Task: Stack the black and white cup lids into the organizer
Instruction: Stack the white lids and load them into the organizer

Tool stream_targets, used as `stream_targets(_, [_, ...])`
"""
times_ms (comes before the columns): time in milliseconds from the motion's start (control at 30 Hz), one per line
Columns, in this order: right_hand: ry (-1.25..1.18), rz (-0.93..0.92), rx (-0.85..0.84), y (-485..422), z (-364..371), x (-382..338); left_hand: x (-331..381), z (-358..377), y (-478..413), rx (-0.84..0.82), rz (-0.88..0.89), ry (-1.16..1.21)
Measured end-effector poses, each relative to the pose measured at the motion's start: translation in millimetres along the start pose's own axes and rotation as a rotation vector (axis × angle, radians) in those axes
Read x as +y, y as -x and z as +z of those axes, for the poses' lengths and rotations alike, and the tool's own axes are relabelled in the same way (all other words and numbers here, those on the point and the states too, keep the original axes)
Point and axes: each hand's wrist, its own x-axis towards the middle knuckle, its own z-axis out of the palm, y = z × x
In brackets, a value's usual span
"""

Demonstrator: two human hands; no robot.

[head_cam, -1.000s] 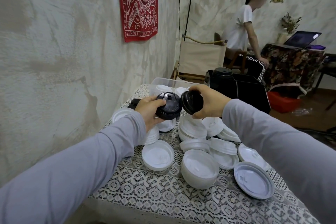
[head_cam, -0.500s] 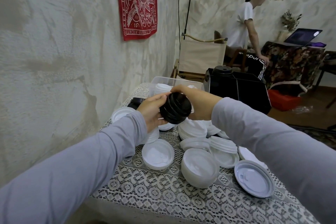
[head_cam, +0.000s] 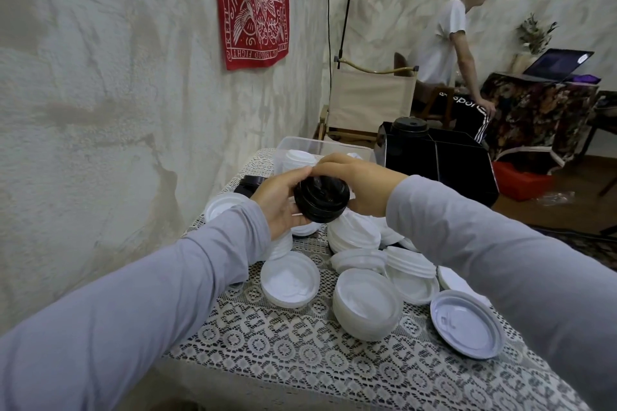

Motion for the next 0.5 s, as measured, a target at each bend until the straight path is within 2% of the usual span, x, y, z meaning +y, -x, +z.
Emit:
stream_targets(133, [-0.003,-0.033,0.018,-1,-1,-2,-3,-3,1,-0.031,0.046,-0.028])
stream_targets(200, [-0.079,-0.024,0.022,0,-1,-1,-3,-3,0,-0.019,0.057,-0.012])
stream_targets(267, [-0.300,0.050,0.070,-1,0,2,-1,-2,0,-0.004,0.068,0.026])
stream_targets(400, [-0.932,0.380,0.283,-3,6,1,1,-1,-1,-0.003,0.104,0.113])
stream_targets(500, [-1.190,0.501,0.238,-3,14,0,1,0,-1,0.009,0.106,0.121])
